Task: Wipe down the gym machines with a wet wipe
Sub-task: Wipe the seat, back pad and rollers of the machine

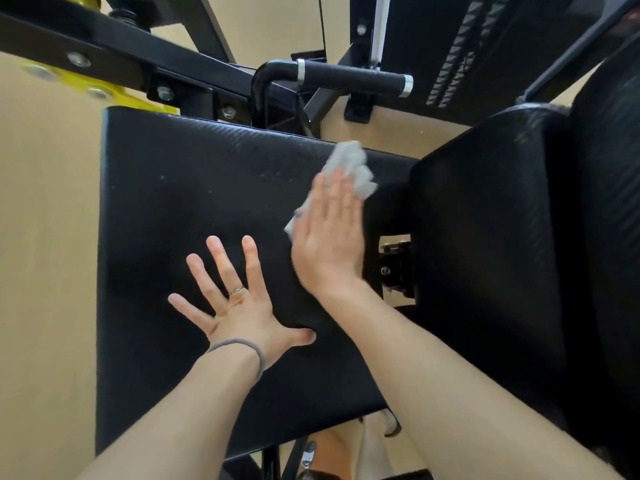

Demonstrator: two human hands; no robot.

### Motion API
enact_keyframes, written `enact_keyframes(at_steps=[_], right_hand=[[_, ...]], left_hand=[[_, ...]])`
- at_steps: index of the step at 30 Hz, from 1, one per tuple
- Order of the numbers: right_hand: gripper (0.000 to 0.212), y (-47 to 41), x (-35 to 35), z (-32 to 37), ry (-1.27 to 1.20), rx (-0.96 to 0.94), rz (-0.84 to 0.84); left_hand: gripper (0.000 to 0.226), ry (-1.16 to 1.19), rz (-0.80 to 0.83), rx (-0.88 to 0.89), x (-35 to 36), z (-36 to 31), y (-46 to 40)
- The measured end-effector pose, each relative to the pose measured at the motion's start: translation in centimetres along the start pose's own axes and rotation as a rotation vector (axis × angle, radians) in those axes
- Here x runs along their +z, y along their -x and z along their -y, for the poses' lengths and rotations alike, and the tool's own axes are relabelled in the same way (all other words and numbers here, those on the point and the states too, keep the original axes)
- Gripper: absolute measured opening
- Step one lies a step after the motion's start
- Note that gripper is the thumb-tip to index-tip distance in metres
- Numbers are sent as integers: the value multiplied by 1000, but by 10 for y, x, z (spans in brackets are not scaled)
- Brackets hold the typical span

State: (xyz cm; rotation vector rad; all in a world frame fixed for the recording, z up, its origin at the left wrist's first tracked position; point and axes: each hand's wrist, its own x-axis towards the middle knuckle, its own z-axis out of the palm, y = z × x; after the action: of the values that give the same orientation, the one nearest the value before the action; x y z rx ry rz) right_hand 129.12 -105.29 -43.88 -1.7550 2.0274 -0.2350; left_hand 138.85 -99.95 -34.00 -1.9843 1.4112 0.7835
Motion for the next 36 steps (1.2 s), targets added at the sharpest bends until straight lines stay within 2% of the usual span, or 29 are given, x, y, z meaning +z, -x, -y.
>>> enact_keyframes(at_steps=[2,4,5,6,9,11,15,19,23,25,27,30,33,35,36], right_hand=[[64,7,-2,1,-5,-308,79],[63,-17,-6,-19,31,-423,92],[64,-32,-8,-29,47,-355,60],[64,-46,-10,-39,44,-204,20],[66,-69,-19,-50,-123,378,-24],[67,-70,-24,-44,-243,575,-53],[67,-39,-27,-28,-284,744,-75],[69,-2,-19,-19,-179,720,-33],[70,-34,-24,-22,-175,739,-13],[71,-60,-29,-23,-156,642,-22],[69,-72,-28,-12,-124,409,-6],[64,-53,-26,30,-139,-72,83],[58,-22,-18,66,-118,-590,228],[56,-29,-16,61,-21,-760,216],[57,-38,-16,52,42,-773,172]], left_hand=[[166,8,3,0,-1,-1,0],[167,4,2,-6,-1,-2,-1],[167,5,3,-10,0,-2,-1],[168,7,3,-13,0,-2,-2],[168,5,-3,-19,1,-2,-2],[169,6,-5,-23,1,-2,-3],[168,8,-3,-26,1,-3,-3],[168,23,0,-25,1,-3,-2],[168,17,6,-38,1,-3,-4],[168,18,5,-42,2,-3,-5],[168,21,1,-45,1,-4,-5],[168,21,17,-78,-1,-6,-6],[158,-15,57,-112,-2,-6,-10],[158,0,57,-107,-1,-6,-11],[160,12,44,-99,0,-5,-10]])
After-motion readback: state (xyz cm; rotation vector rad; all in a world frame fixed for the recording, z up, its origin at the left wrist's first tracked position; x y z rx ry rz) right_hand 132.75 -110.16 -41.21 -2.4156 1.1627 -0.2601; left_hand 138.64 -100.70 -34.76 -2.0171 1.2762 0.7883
